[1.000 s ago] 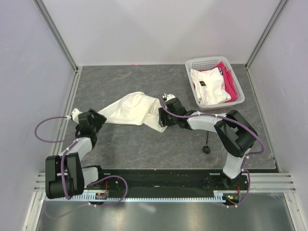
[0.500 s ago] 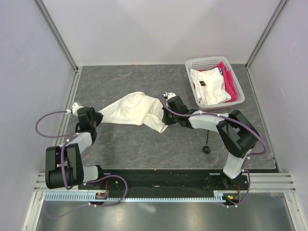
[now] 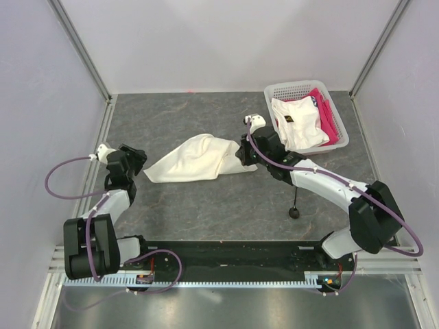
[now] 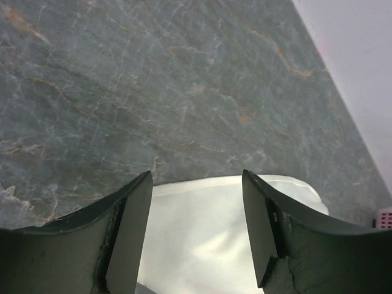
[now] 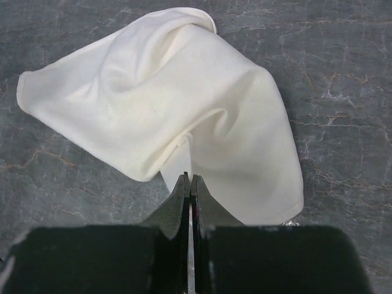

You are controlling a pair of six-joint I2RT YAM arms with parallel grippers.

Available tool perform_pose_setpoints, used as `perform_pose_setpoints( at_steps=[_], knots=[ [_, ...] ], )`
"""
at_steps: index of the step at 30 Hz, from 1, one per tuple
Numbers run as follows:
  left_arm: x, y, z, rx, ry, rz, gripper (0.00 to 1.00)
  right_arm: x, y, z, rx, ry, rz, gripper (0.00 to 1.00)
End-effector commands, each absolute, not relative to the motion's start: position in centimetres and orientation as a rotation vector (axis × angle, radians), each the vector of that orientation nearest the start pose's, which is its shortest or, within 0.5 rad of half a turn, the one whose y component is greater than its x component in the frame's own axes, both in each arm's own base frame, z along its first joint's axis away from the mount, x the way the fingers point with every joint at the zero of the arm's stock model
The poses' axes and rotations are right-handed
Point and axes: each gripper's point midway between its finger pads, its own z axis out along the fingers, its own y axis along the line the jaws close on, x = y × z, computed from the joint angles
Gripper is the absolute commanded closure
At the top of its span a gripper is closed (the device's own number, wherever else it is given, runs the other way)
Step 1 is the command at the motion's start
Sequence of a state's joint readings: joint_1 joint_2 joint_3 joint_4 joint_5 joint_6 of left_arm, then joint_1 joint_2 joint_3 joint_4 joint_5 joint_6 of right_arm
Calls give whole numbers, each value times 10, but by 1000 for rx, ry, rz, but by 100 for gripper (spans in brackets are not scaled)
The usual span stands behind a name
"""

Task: Fold the napkin, place the utensils inside, and roll it up
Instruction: Flatten the napkin out

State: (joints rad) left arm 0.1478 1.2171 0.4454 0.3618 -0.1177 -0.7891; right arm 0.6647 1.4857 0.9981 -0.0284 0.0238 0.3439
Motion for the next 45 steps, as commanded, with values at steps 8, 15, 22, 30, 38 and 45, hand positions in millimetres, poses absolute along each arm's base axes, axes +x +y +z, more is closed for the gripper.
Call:
perform_pose_setpoints(
  at_steps=[8, 15, 22, 30, 38, 45],
  knots=[
    [339, 34, 52, -1074, 1876, -324, 35, 340, 268, 155, -315, 2132, 524, 100],
    [318, 28, 28, -1148, 1911, -343, 36, 342, 271, 158, -319, 2122, 538, 100],
    [331, 5, 22, -1144, 1926, -512, 51, 341, 274, 157, -318, 2124, 553, 100],
    [360, -5, 101, -1022, 1747, -676, 98, 340, 263, 189, -324, 2050, 519, 100],
    [354, 26, 273, -879, 1453, -627, 98, 322, 205, 294, -296, 1793, 356, 100],
    [310, 32, 367, -745, 1332, -570, 98, 281, 151, 374, -200, 1606, 318, 100]
  ],
)
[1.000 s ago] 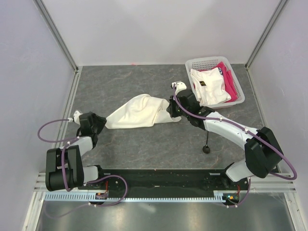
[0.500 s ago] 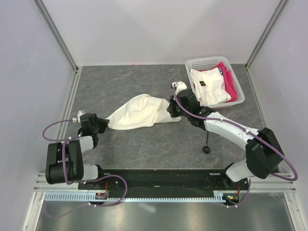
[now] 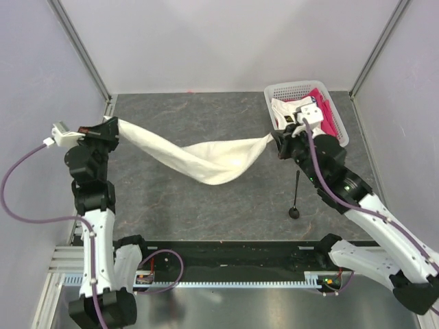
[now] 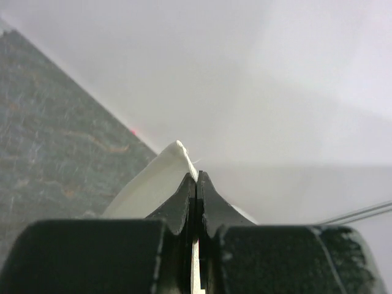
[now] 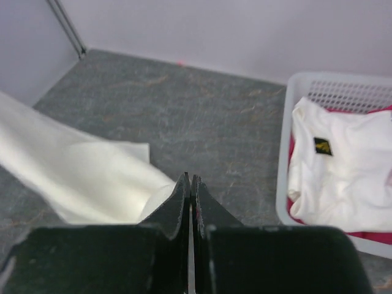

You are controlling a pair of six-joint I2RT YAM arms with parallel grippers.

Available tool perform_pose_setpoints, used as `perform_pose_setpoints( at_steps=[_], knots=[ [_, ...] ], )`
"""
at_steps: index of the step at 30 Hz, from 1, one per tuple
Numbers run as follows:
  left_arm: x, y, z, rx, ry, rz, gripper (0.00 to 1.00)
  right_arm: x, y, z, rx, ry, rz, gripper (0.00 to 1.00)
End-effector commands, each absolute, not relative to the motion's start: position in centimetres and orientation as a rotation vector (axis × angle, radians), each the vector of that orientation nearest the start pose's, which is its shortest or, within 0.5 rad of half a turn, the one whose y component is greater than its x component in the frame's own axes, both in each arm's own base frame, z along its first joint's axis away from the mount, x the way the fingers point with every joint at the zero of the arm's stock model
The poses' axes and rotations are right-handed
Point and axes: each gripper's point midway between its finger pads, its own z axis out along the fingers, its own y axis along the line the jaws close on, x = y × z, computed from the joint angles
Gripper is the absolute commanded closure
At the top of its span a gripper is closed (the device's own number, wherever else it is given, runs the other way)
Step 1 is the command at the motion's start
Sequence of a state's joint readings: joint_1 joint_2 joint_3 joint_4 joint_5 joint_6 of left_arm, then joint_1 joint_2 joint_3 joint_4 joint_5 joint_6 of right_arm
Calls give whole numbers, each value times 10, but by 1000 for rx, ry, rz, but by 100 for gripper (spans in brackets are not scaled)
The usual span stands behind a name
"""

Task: Fold the napkin, place the utensils inside, and roll it up
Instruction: Flatten the napkin out

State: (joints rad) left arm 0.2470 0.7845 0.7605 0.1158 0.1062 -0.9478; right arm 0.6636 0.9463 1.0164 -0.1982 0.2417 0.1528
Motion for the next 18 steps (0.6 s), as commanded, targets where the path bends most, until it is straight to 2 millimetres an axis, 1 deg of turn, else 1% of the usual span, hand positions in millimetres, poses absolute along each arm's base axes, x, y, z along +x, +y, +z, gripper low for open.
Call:
perform_pose_setpoints(
  at_steps=[1, 4, 5, 6, 7, 8, 9, 10, 11, 12, 13, 14, 15, 16, 17, 18],
  knots=[
    [304, 30, 382, -718, 1306, -568, 98, 277, 147, 384, -189, 1582, 320, 100],
    [301, 35, 397, -690, 1296, -520, 98, 272, 136, 399, -166, 1544, 297, 100],
    [303, 36, 397, -691, 1307, -511, 98, 273, 134, 401, -161, 1541, 287, 100],
    [305, 37, 402, -681, 1308, -501, 98, 277, 132, 400, -150, 1548, 264, 100],
    [309, 36, 401, -670, 1323, -506, 98, 279, 133, 399, -148, 1551, 259, 100],
    [316, 38, 397, -673, 1340, -506, 98, 283, 135, 396, -147, 1561, 248, 100],
    [319, 38, 401, -660, 1337, -506, 98, 287, 135, 392, -139, 1568, 234, 100],
    [322, 36, 400, -652, 1348, -514, 98, 290, 135, 390, -131, 1574, 223, 100],
    [331, 37, 394, -657, 1374, -515, 98, 297, 139, 385, -137, 1591, 210, 100],
    [334, 37, 399, -637, 1372, -516, 98, 299, 140, 384, -136, 1593, 199, 100],
    [338, 36, 397, -628, 1385, -522, 98, 302, 141, 386, -134, 1589, 196, 100],
    [343, 37, 394, -628, 1400, -518, 98, 306, 144, 381, -140, 1602, 188, 100],
    [346, 37, 398, -614, 1394, -516, 98, 309, 144, 380, -140, 1603, 181, 100],
    [350, 36, 397, -599, 1403, -522, 98, 313, 146, 381, -134, 1591, 175, 100],
    [354, 37, 396, -584, 1413, -513, 98, 320, 149, 375, -135, 1600, 159, 100],
    [370, 41, 384, -593, 1454, -507, 98, 325, 152, 367, -141, 1613, 144, 100]
  ],
)
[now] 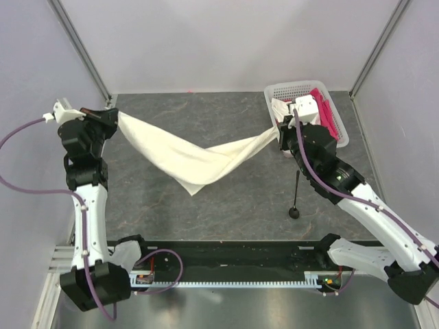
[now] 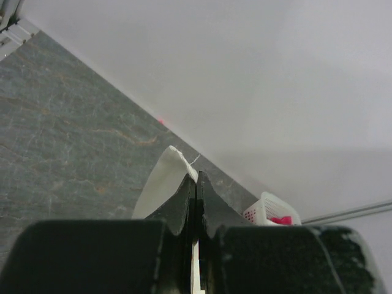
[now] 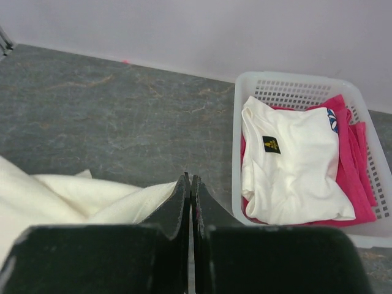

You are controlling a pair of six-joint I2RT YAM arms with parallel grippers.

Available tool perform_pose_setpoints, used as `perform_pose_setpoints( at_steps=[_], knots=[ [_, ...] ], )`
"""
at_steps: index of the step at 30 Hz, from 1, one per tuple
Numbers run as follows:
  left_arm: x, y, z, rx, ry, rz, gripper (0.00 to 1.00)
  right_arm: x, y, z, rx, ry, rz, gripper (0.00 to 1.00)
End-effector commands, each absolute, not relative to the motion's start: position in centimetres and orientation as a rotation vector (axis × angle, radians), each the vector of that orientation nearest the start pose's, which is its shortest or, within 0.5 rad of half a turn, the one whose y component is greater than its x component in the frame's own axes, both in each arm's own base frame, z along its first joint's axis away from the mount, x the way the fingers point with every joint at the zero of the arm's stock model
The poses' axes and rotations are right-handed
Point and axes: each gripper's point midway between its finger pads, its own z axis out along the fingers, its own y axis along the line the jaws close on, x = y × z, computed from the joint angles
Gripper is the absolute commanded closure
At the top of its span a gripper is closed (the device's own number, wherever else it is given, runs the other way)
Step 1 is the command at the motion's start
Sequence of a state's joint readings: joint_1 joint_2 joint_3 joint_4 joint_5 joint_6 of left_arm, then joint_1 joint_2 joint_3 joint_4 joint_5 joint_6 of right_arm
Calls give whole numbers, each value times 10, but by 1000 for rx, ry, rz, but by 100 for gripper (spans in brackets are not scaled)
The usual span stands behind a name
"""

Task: Fold the napkin, place the utensils inside, and roll it up
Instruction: Flatten the napkin out

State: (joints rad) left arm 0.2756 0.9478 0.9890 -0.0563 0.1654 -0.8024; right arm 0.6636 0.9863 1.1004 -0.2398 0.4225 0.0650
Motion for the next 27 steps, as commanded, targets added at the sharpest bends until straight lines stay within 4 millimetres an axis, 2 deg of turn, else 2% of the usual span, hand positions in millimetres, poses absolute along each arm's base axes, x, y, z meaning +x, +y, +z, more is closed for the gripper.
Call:
perform_pose_setpoints(
  at_steps=[1, 2, 3, 4, 5, 6, 7, 8, 9, 10, 11, 12, 13, 14, 15, 16, 17, 19, 20, 21, 22, 23, 24, 25, 26, 27],
  knots=[
    [380, 45, 378, -599, 1470, -496, 98, 337, 158, 356, -146, 1637, 115, 100],
    [393, 52, 372, -597, 1491, -464, 98, 344, 160, 350, -145, 1648, 99, 100],
    [415, 66, 345, -650, 1547, -427, 98, 353, 161, 344, -135, 1659, 78, 100],
    [428, 75, 332, -687, 1569, -407, 98, 368, 166, 328, -129, 1690, 51, 100],
    [439, 83, 332, -702, 1568, -384, 98, 375, 167, 325, -116, 1701, 46, 100],
    [459, 97, 310, -745, 1585, -343, 96, 384, 164, 318, -97, 1719, 32, 100],
    [471, 103, 307, -750, 1575, -332, 86, 395, 170, 302, -106, 1752, 21, 100],
    [483, 107, 315, -725, 1562, -323, 49, 401, 174, 296, -102, 1764, 34, 100],
    [496, 104, 306, -701, 1597, -344, 34, 408, 176, 287, -105, 1784, 32, 100],
    [507, 104, 262, -755, 1728, -356, 11, 415, 183, 263, -129, 1834, 20, 100],
    [517, 102, 272, -746, 1738, -379, 5, 418, 192, 254, -152, 1857, 53, 100],
    [520, 85, 262, -724, 1791, -411, 4, 420, 196, 242, -163, 1882, 60, 100],
    [519, 77, 260, -706, 1803, -402, 3, 422, 202, 224, -176, 1921, 64, 100],
    [512, 69, 241, -684, 1845, -360, 2, 421, 205, 213, -186, 1945, 79, 100],
    [508, 55, 233, -670, 1860, -310, 2, 420, 208, 205, -180, 1965, 99, 100],
    [501, 47, 228, -654, 1872, -294, 1, 420, 209, 197, -182, 1981, 105, 100],
    [484, 38, 212, -645, 1896, -289, 1, 416, 211, 190, -196, 1998, 115, 100],
    [467, 10, 197, -600, 1923, -321, 1, 410, 218, 184, -223, 2013, 166, 100],
    [448, 0, 179, -595, 1961, -324, 2, 407, 219, 179, -234, 2025, 178, 100],
    [439, -17, 168, -574, 1992, -342, 2, 402, 224, 176, -256, 2035, 211, 100],
    [434, -18, 164, -576, 1984, -348, 2, 397, 229, 178, -275, 2035, 239, 100],
    [420, -36, 149, -569, 2025, -380, 2, 391, 233, 174, -300, 2047, 263, 100],
    [414, -49, 144, -541, 2044, -401, 2, 379, 246, 174, -351, 2051, 303, 100],
    [409, -53, 139, -533, 2061, -402, 2, 366, 258, 181, -401, 2037, 364, 100],
    [401, -54, 130, -536, 2085, -393, 2, 354, 266, 179, -437, 2042, 399, 100],
    [397, -53, 131, -538, 2083, -388, 2, 331, 287, 179, -509, 2036, 471, 100]
  ],
)
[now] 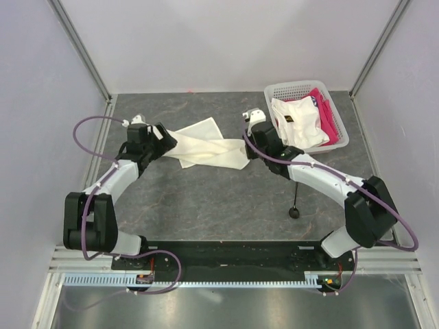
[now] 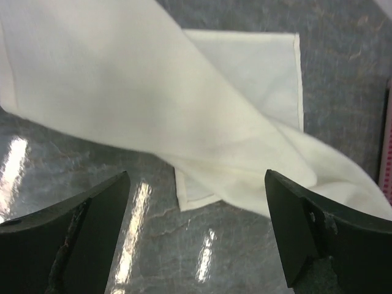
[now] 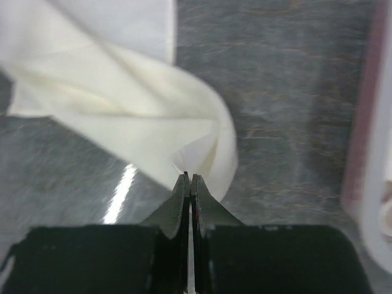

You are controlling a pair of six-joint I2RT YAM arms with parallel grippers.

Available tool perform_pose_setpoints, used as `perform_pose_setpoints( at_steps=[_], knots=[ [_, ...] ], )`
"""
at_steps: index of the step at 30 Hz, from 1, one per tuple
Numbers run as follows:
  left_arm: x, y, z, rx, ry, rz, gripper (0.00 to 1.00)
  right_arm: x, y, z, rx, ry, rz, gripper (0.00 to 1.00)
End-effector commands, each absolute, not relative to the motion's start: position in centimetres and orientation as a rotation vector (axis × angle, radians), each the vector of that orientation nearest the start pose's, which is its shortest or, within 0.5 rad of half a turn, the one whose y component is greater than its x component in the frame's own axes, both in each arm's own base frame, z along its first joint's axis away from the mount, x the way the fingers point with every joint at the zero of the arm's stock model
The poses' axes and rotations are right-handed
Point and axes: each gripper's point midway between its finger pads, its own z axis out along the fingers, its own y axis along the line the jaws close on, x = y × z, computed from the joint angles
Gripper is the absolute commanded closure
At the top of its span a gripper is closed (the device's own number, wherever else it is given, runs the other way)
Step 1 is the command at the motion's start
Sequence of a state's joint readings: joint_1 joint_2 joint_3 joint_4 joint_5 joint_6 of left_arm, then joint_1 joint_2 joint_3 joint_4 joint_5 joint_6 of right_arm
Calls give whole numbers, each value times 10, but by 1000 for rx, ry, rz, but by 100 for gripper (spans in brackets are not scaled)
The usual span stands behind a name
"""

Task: Fold the napkin, place the utensils inside, and roll it up
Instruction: Flatten the napkin out

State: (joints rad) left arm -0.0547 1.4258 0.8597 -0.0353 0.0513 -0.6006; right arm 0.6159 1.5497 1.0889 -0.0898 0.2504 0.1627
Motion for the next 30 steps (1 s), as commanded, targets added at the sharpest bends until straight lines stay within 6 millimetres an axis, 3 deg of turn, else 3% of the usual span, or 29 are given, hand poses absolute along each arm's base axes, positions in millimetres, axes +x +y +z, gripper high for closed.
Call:
perform_pose_setpoints(
  at_steps=[1, 2, 3, 5, 6, 9, 11, 12, 13, 14, 15, 16, 17, 18, 19, 20, 21, 22, 23, 24, 25, 26, 27, 28, 29, 30],
  knots=[
    [396, -44, 130, -563, 2070, -346, 1, 312, 302, 188, -560, 2011, 560, 100],
    [394, -37, 130, -581, 2062, -320, 0, 292, 310, 181, -617, 2017, 599, 100],
    [395, -20, 137, -621, 2025, -286, 0, 259, 332, 186, -707, 1984, 670, 100],
    [399, 0, 150, -662, 1978, -274, 0, 224, 345, 176, -784, 1993, 722, 100],
    [401, 14, 156, -692, 1951, -261, 0, 191, 361, 175, -882, 1978, 804, 100],
    [409, 29, 170, -703, 1933, -219, 0, 149, 375, 177, -970, 1974, 932, 100],
    [422, 34, 169, -689, 1964, -181, 0, 147, 377, 183, -963, 1969, 955, 97],
    [428, 34, 162, -685, 1994, -167, 0, 157, 373, 181, -928, 1982, 886, 84],
    [441, 36, 158, -677, 2023, -151, 0, 165, 371, 183, -908, 1982, 840, 47],
    [444, 37, 148, -685, 2068, -139, 0, 180, 372, 195, -862, 1964, 781, 38],
    [448, 37, 145, -684, 2088, -134, 0, 203, 363, 182, -828, 2013, 659, 31],
    [457, 38, 151, -676, 2077, -136, 0, 220, 366, 201, -773, 2001, 641, 25],
    [462, 38, 141, -680, 2100, -137, 0, 236, 363, 200, -732, 2030, 612, 24],
    [467, 37, 140, -676, 2103, -143, 0, 264, 352, 182, -658, 2119, 573, 25],
    [476, 37, 147, -656, 2092, -146, 1, 284, 355, 193, -609, 2117, 588, 27],
    [479, 35, 135, -648, 2129, -149, 1, 310, 342, 191, -536, 2143, 567, 28],
    [484, 34, 131, -640, 2143, -150, 2, 325, 341, 171, -515, 2195, 539, 28],
    [492, 35, 137, -616, 2141, -152, 3, 343, 344, 181, -485, 2175, 537, 28],
    [496, 34, 122, -612, 2180, -149, 4, 361, 338, 177, -453, 2184, 509, 28],
    [496, 35, 114, -612, 2216, -137, 5, 371, 339, 152, -455, 2242, 469, 28],
    [503, 36, 120, -607, 2209, -137, 6, 388, 344, 162, -440, 2216, 465, 29],
    [505, 36, 115, -607, 2224, -133, 7, 401, 338, 154, -421, 2242, 431, 29],
    [510, 36, 109, -599, 2242, -127, 8, 410, 338, 129, -421, 2290, 386, 30],
    [512, 36, 106, -597, 2250, -124, 10, 430, 338, 140, -393, 2253, 334, 31],
    [514, 37, 103, -596, 2260, -115, 10, 437, 331, 131, -390, 2280, 270, 31],
    [520, 39, 100, -585, 2265, -103, 11, 444, 329, 106, -404, 2317, 192, 31]
  ],
)
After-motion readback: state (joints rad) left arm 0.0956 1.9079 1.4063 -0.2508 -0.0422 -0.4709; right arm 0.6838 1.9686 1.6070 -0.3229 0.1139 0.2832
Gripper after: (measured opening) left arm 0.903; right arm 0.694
